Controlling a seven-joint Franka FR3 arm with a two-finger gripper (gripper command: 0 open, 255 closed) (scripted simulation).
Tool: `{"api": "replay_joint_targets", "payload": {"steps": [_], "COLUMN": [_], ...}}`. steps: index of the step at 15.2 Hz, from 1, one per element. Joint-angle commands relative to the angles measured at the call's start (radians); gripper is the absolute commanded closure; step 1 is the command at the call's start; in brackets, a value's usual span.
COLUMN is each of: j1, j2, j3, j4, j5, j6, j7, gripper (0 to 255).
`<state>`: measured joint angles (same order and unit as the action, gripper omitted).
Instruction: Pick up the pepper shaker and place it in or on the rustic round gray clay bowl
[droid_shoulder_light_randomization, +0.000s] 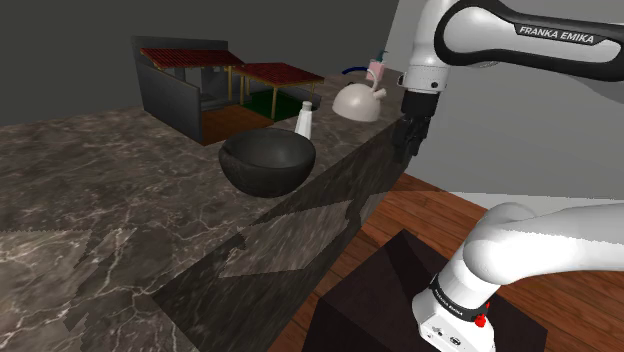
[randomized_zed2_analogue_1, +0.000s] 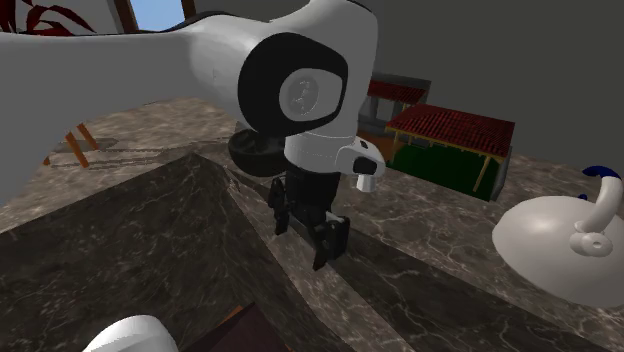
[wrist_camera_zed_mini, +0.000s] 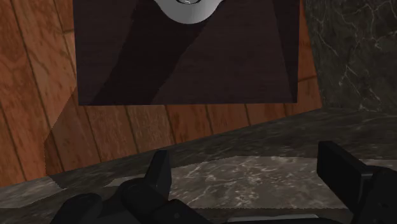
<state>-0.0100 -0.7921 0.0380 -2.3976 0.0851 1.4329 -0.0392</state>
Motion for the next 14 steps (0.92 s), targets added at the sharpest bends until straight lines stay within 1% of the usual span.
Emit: {"api": "replay_joint_targets", "payload": {"steps": [1, 7, 14], "j1": [0.000, 0.011, 0.022], "j2": [0.000, 0.199, 0.423], "j3": [0.000, 0.025, 0.051], "j4": [0.000, 0.152, 0.374], "j5": [0.000, 0.020, 0.028], "j6": [0.000, 0.105, 0.176], "j7": [0.000, 0.006, 0.018], "gripper": [0, 0, 0]}}
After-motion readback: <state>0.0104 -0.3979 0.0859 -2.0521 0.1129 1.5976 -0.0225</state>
